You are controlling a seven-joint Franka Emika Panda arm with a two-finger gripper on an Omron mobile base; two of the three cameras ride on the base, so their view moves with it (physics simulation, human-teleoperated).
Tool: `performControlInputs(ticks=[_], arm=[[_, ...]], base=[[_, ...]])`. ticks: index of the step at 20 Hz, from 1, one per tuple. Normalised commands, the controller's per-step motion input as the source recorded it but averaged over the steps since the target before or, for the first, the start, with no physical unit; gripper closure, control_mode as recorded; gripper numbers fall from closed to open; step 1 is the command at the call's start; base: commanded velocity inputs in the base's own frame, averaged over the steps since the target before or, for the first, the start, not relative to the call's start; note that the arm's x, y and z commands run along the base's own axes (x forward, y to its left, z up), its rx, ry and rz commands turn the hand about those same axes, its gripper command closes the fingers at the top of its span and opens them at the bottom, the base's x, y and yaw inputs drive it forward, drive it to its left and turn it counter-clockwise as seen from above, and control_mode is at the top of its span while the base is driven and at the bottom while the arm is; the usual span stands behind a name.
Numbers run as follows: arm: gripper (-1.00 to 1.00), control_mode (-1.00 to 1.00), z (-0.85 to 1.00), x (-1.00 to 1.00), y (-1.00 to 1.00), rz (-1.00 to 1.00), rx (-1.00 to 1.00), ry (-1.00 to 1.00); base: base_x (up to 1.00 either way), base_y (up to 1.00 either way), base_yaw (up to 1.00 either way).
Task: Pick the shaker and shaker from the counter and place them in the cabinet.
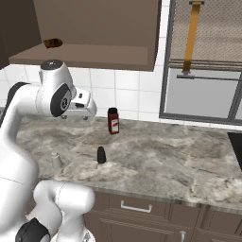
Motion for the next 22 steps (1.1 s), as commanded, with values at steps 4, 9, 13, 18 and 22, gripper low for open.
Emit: performControlInputs(ticks=[4,9,13,18,22], arm=[[-1.0,-1.0,-0.36,-0.39,0.0,0.0,0.0,-0.05],[-1.0,-1.0,-0.35,-0.17,-0.05,0.0,0.0,0.0],[-1.0,-1.0,-0.45,-0.07,-0.06,0.0,0.0,0.0],[-1.0,-1.0,-0.5,-0.04,-0.06,0.0,0.0,0.0],[-1.0,-1.0,-0.46,0.0,-0.1,0.0,0.0,0.0]], base=[[0.0,0.0,0.0],[0.0,0.0,0.0],[0.0,0.0,0.0],[0.0,0.0,0.0],[0.0,0.0,0.0]])
